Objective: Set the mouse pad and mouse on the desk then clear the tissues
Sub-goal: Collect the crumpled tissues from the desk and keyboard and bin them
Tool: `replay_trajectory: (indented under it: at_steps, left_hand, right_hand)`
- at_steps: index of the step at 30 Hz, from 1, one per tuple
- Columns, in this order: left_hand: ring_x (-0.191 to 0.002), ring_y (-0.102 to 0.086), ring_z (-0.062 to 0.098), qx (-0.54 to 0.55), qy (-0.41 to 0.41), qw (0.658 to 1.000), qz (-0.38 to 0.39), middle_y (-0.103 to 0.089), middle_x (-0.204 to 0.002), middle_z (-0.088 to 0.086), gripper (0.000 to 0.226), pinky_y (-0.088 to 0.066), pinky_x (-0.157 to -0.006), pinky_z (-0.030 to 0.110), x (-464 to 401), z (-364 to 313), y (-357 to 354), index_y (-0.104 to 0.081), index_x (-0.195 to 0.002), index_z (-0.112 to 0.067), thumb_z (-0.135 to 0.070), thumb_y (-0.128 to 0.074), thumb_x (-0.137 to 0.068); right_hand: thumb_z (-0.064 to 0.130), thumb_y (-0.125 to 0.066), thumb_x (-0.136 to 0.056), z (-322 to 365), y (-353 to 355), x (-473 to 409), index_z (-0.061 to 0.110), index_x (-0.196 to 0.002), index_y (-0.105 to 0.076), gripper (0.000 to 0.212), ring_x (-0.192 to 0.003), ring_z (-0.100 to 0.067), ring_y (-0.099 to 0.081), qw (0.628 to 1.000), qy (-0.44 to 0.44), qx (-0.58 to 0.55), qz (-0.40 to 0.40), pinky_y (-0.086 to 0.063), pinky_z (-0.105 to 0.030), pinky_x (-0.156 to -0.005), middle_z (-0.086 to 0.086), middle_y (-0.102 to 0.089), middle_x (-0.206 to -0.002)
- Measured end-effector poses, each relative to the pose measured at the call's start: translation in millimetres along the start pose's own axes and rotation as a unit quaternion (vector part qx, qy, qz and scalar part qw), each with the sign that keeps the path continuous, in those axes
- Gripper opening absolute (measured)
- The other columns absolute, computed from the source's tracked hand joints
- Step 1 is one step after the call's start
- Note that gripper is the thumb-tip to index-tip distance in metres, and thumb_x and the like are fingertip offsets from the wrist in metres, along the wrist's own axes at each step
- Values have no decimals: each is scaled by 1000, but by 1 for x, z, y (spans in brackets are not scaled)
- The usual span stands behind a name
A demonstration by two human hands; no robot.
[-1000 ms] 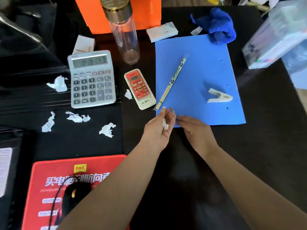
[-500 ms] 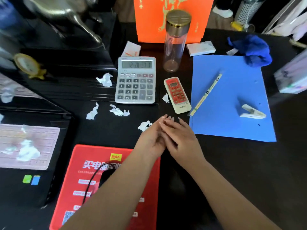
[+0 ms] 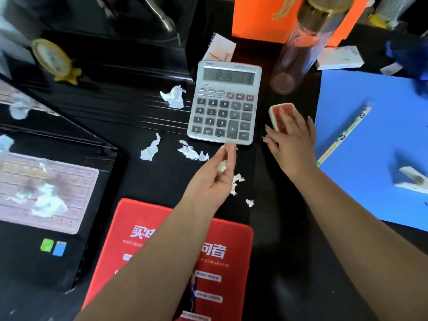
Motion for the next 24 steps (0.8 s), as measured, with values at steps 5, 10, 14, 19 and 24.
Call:
replay_trajectory:
  at_steps: [5,10,14,19,24]
  left_hand:
    - [-68,-68,23,-17,-5,1000,3,-68,-74,21,27,-60,-55,25,-5,-1,-2,-69,-69,13,1,-54,-88]
    - [-59,-71,22,-47,-22,998,19,-68,-76,18,26,-60,-57,22,5,4,1,-69,-71,12,0,-53,-89]
    - [-57,-71,21,-44,-32,998,8,-66,-79,17,19,-60,-57,22,19,3,14,-66,-81,10,0,-53,-89]
    - [-72,-68,21,-50,-48,997,-22,-68,-74,19,24,-60,-56,23,41,3,37,-67,-73,10,1,-52,-90]
    - [-78,-65,21,-34,-45,998,-39,-67,-78,19,14,-59,-56,22,59,-7,55,-63,-83,9,1,-53,-89]
  right_hand:
    - [22,-52,-82,1,7,15,7,-79,-75,28,-105,-28,-51,995,35,-26,-92,-26,-41,-99,-15,-71,-100]
    - [21,-49,-83,27,33,57,3,-88,-74,30,-87,-16,-63,978,12,-205,-50,-42,-24,-81,-11,-74,-91]
    - [19,-52,-81,67,24,118,6,-86,-75,26,-87,-21,-70,979,90,-181,-2,-44,-22,-88,-10,-75,-93]
    - [6,-68,-64,77,9,144,3,-85,-74,22,-90,-22,-70,985,129,-105,45,-55,-32,-82,-9,-75,-89]
    - [7,-60,-72,80,15,150,3,-83,-75,19,-87,-14,-53,985,75,-153,7,-44,-25,-81,-10,-74,-85]
Point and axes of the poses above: each hand's wrist, its own x-axis away from the middle knuckle, its own y-axis out of the back of the hand, z = x × y, the point moved 5 cm from there along -x, towards the middle knuckle
